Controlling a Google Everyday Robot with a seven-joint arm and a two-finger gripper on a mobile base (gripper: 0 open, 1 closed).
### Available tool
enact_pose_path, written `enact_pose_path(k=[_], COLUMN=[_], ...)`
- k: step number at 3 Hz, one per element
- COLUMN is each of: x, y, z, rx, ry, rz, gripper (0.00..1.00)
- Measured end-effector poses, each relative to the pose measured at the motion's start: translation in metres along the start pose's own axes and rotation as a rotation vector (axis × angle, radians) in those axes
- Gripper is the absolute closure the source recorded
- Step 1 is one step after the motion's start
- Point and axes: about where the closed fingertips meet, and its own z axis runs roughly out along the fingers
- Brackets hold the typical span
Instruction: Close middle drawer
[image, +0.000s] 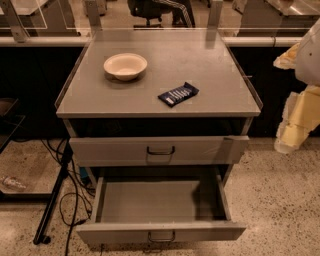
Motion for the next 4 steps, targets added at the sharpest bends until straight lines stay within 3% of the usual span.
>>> enact_pose_path(k=[2,3,4], x=[-0.001,-0.002,0.0], y=[0.014,0.043,0.082], z=[0.011,0.038,0.084], rx=[-0.008,-0.041,-0.1], ry=[-0.037,-0.101,-0.16], rz=[0.007,0.027,0.049], gripper=[0.0,0.0,0.19])
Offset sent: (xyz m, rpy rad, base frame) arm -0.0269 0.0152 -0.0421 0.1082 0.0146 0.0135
